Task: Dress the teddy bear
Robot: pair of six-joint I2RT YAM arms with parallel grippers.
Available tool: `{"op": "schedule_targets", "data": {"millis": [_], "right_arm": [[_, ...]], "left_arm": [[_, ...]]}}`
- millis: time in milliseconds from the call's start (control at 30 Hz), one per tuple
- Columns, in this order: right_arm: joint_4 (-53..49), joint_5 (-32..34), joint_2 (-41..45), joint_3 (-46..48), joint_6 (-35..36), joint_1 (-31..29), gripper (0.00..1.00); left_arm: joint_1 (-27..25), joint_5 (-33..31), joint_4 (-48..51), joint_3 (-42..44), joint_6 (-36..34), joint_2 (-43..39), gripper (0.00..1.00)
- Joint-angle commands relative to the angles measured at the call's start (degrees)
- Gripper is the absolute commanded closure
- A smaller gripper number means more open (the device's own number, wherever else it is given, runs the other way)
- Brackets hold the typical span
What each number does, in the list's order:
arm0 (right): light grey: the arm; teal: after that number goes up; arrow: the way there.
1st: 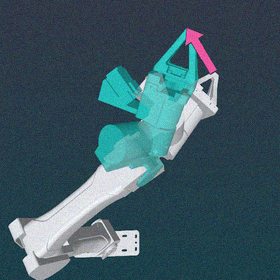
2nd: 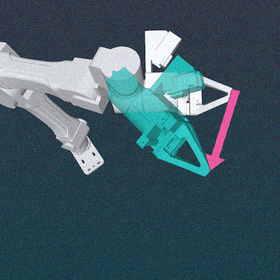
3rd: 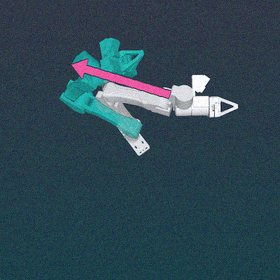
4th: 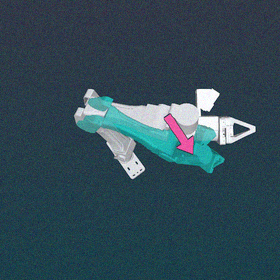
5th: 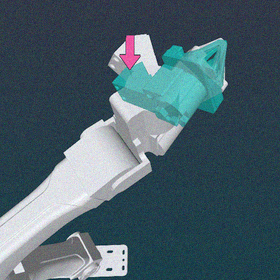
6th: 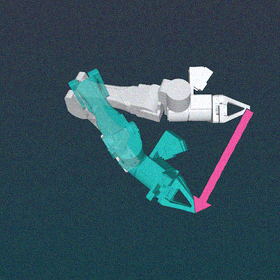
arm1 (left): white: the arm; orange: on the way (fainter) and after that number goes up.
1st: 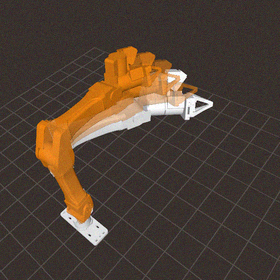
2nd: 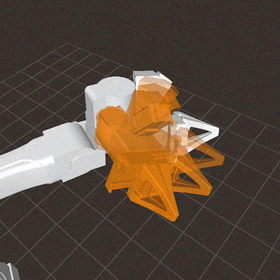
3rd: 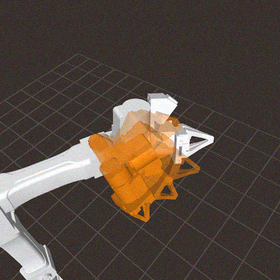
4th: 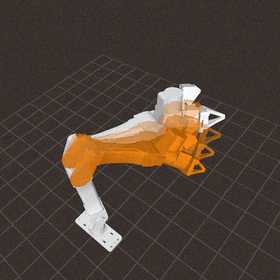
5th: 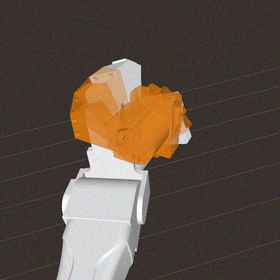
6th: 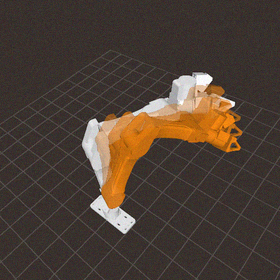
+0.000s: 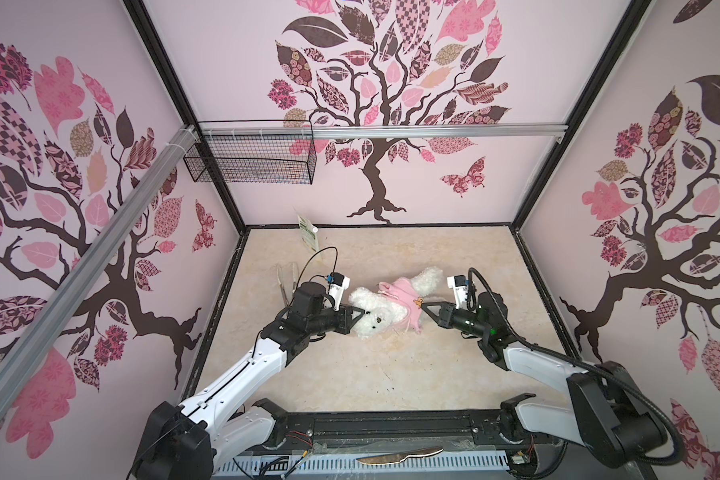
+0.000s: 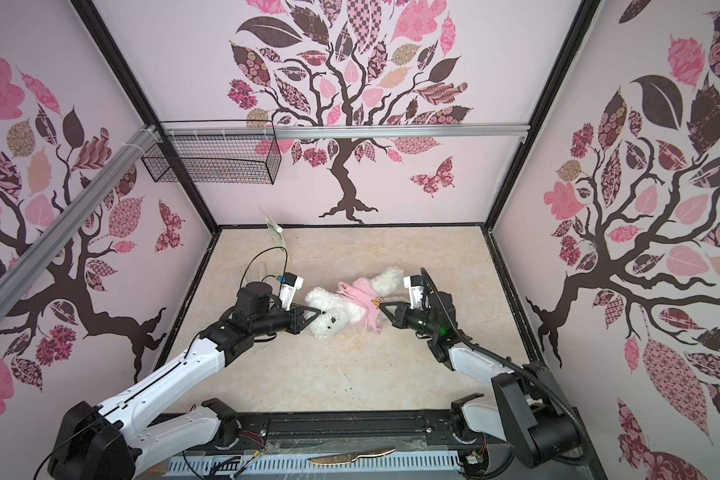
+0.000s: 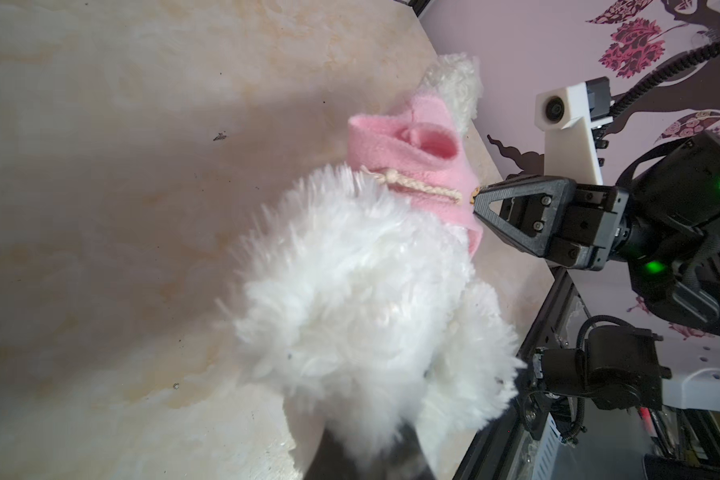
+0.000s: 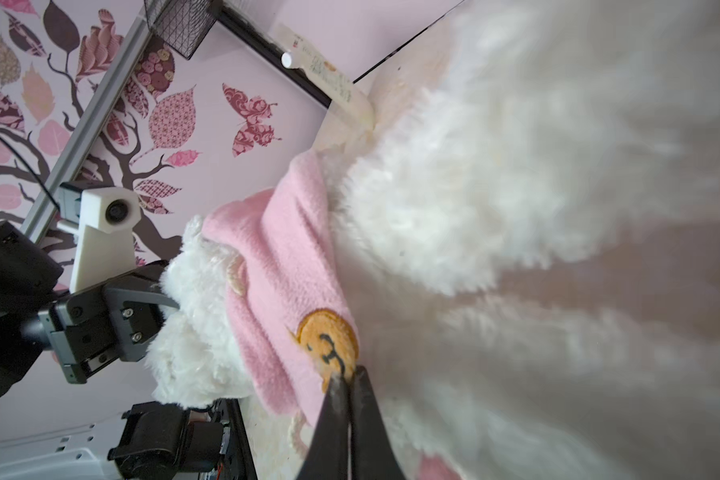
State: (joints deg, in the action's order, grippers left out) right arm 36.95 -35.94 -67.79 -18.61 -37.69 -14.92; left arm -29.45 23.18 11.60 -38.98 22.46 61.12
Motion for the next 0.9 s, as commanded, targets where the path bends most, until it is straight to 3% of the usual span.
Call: {"op": "schedule_targets", "data": {"millis": [0, 200, 267, 333, 400, 467, 533, 633, 700, 767, 867], "right_arm": [[-5.80, 13.96, 3.80, 2.80, -0.29, 6.03, 1.00], [-7.69, 19.99, 3.88, 2.78, 1.21, 7.87, 1.00], [-6.60, 16.51, 2.84, 1.60, 2.62, 8.01, 1.00], [-3.38, 8.39, 1.04, -0.06, 3.68, 6.43, 1.00], [-2.92, 2.75, -0.42, -2.38, 6.60, 2.09, 1.00], [-6.69, 1.48, -0.68, -4.87, 11.02, -3.69, 0.95], [-13.21, 5.75, 0.11, -6.92, 14.88, -8.33, 0.82], [-23.50, 17.19, 3.73, -8.08, 18.02, -8.99, 0.65], [-25.25, 21.11, 7.63, -7.28, 19.90, -8.99, 0.61], [-23.89, 20.13, 11.38, -6.05, 20.04, -9.69, 0.58], [-22.47, 21.96, 14.33, -5.60, 20.29, -14.94, 0.58]], "left_arm": [[0.90, -6.93, 6.01, -1.42, -4.60, -2.63, 1.00], [0.93, -6.70, 5.32, -0.46, -5.17, -4.55, 1.00], [0.91, -4.62, 5.06, -0.26, -7.53, -5.11, 1.00], [0.61, -1.27, 1.30, 1.27, -7.40, -6.15, 1.00], [0.32, 2.06, -3.71, 3.01, -6.29, -6.60, 1.00], [0.10, 3.54, -8.49, 4.35, -4.58, -6.67, 1.00], [0.13, 3.98, -12.13, 5.39, -2.77, -6.68, 1.00], [0.09, 1.72, -11.78, 5.25, -2.39, -6.48, 1.00], [0.10, 0.69, -10.52, 5.07, -2.94, -6.13, 1.00], [0.10, 0.70, -10.36, 5.31, -2.87, -5.82, 1.00], [0.10, 0.92, -10.71, 5.40, -2.09, -5.17, 1.00]]}}
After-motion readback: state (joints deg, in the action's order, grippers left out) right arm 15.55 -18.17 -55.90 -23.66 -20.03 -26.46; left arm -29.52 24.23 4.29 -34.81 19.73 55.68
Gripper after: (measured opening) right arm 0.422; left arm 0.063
